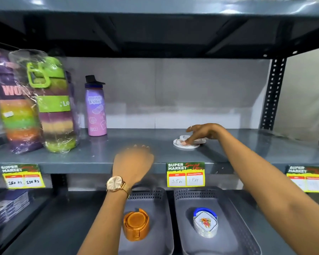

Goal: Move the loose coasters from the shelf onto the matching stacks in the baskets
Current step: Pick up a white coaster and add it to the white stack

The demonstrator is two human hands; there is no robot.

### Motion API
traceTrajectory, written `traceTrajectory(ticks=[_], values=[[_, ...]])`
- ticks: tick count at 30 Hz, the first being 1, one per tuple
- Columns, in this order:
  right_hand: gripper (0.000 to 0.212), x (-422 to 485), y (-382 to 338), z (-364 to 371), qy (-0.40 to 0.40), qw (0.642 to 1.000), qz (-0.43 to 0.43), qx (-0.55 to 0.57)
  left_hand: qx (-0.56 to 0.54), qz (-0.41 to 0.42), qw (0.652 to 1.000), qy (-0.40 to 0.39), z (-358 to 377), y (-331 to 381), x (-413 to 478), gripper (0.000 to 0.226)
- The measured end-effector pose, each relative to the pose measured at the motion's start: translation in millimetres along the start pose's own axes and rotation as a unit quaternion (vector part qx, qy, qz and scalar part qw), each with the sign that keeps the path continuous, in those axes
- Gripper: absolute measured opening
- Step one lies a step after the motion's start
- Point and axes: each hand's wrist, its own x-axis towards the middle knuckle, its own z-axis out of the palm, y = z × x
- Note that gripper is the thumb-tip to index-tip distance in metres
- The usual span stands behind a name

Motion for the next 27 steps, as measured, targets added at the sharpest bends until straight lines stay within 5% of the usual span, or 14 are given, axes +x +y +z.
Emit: traceTrajectory(ticks=[8,13,16,20,27], values=[[0.063,17,-7,-12,-0.028,0.998,0.025,-0.047,0.009,-0.007,0.999,-0.043,-6,2,1,0.052],[0.071,22,-8,-14,0.0,0.999,0.029,-0.044,-0.002,-0.011,0.999,-0.043,-4,0,1,0.053],[0.079,20,-6,-18,0.065,0.996,-0.005,0.053,-0.004,-0.007,1.0,-0.03,-3,-1,1,0.061],[0.084,6,-5,-15,0.176,0.958,-0.109,0.196,0.002,-0.007,1.0,-0.015,-4,1,0,0.069],[0.063,-52,-8,37,0.353,0.864,-0.249,0.26,0.008,-0.009,1.0,-0.011,0,-1,1,0.067]])
